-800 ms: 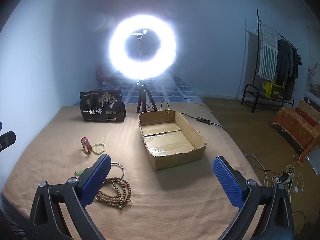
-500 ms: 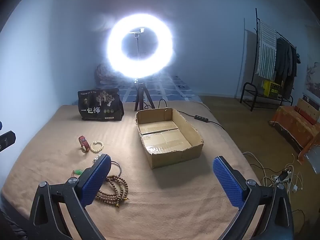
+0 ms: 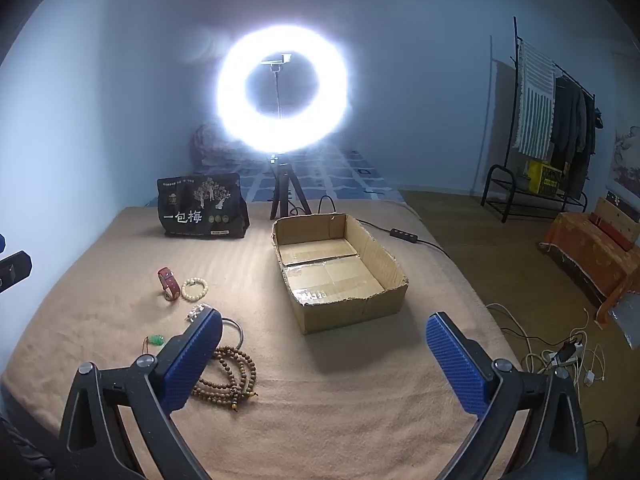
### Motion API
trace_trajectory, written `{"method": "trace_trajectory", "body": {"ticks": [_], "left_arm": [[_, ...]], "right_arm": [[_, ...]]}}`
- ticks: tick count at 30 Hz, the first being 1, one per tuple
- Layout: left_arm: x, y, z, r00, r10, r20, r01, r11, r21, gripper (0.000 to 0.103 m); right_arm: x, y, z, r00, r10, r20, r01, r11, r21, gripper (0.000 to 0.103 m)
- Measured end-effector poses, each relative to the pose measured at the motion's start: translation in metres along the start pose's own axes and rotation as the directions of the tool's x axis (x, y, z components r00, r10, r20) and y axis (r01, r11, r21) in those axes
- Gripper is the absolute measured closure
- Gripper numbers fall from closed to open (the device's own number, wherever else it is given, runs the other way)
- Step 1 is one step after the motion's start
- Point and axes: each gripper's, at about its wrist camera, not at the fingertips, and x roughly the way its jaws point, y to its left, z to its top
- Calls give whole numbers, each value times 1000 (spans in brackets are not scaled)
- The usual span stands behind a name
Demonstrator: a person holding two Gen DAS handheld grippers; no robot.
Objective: Organize jewelry
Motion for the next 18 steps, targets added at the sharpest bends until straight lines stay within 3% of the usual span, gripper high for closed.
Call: {"method": "trace_trajectory", "body": {"ticks": [18], "left_arm": [[-3, 4, 11, 1000, -2, 9, 2, 1000, -12, 0]], "right_arm": [[-1, 6, -5, 1000, 4, -5, -4, 1000, -12, 0]]}}
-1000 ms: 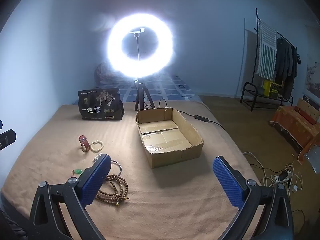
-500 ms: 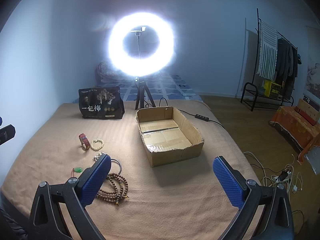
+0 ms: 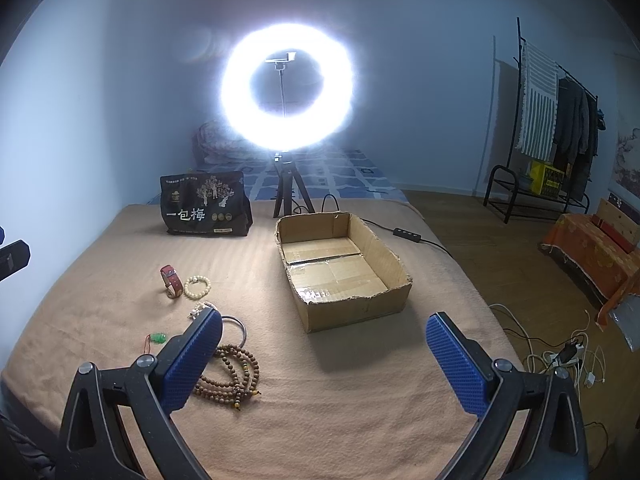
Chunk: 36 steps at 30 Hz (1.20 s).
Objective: Organize jewelry
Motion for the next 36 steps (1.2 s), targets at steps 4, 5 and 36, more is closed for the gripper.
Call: {"method": "trace_trajectory", "body": {"ticks": [4, 5, 36], "left_arm": [[1, -1, 5, 1000, 0, 0, 0, 1000, -3, 0], [2, -1, 7, 1000, 0, 0, 0, 1000, -4, 0], [-3, -3, 0, 1000, -10, 16, 10, 1000, -3, 0]], "right_arm": [[0, 0, 0, 1000, 0, -1, 0, 1000, 1, 0], [0, 0, 0, 1000, 0, -1, 0, 1000, 1, 0], [1, 2, 0, 1000, 15, -8, -15, 1000, -4, 0]]}}
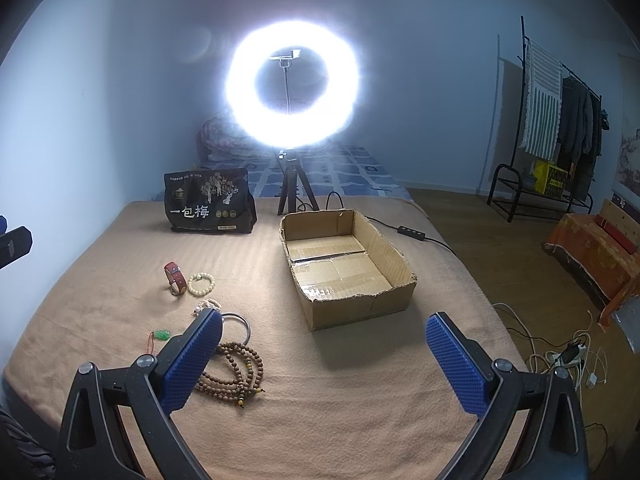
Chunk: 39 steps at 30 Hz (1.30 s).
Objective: Organize jewelry
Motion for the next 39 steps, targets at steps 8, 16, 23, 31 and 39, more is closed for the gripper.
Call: {"method": "trace_trajectory", "body": {"ticks": [8, 16, 23, 31, 39], "left_arm": [[3, 1, -1, 1000, 2, -8, -2, 1000, -8, 0], [16, 5, -3, 999, 10, -35, -11, 1000, -22, 0], [35, 15, -2, 997, 24, -70, -27, 999, -40, 0], [65, 35, -1, 990, 37, -137, -45, 997, -60, 0], [102, 43, -2, 975, 0, -220, -10, 999, -41, 6]], "right_arm": [[0, -2, 2, 1000, 15, -6, -15, 1000, 5, 0], [6, 2, 3, 999, 44, -9, -44, 999, 9, 0], [16, 11, 0, 994, 113, 8, -113, 994, 7, 0], [54, 29, -11, 984, 141, -112, -146, 989, -38, 0], [87, 42, -22, 964, 149, -219, -173, 980, -96, 0]]}}
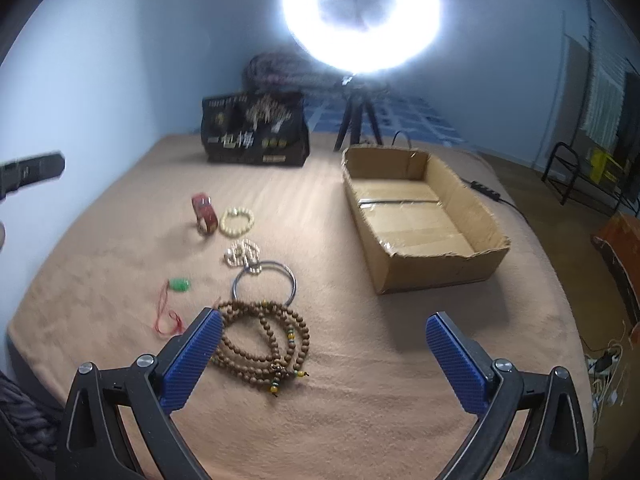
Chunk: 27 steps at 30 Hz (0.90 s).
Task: Organize jewelry
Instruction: 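Lower the left tool onto the red watch while the right tool grasps the wooden mala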
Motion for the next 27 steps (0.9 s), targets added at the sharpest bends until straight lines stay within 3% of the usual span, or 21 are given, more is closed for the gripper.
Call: {"method": "trace_trajectory", "body": {"ticks": [7, 11, 18, 21, 27], "left_arm": [[43, 5, 8, 987, -110, -117, 103, 993, -66, 17], [62, -1, 12, 974, -166, -153, 150, 983, -109, 17], [108, -17, 14, 959, -173, -223, 148, 981, -124, 18], [128, -17, 16, 955, -159, -251, 126, 982, -142, 22], [169, -14, 21, 938, -163, -307, 96, 971, -220, 24]], "right_arm": [[40, 5, -4, 989, 42, -142, -45, 999, -19, 1], [58, 4, -8, 978, 56, -202, -57, 998, -1, 3], [76, 4, -13, 969, 51, -243, -54, 999, -6, 3], [83, 6, -14, 963, 59, -263, -63, 998, -5, 5], [97, 9, -14, 956, 66, -284, -72, 997, -9, 6]]}}
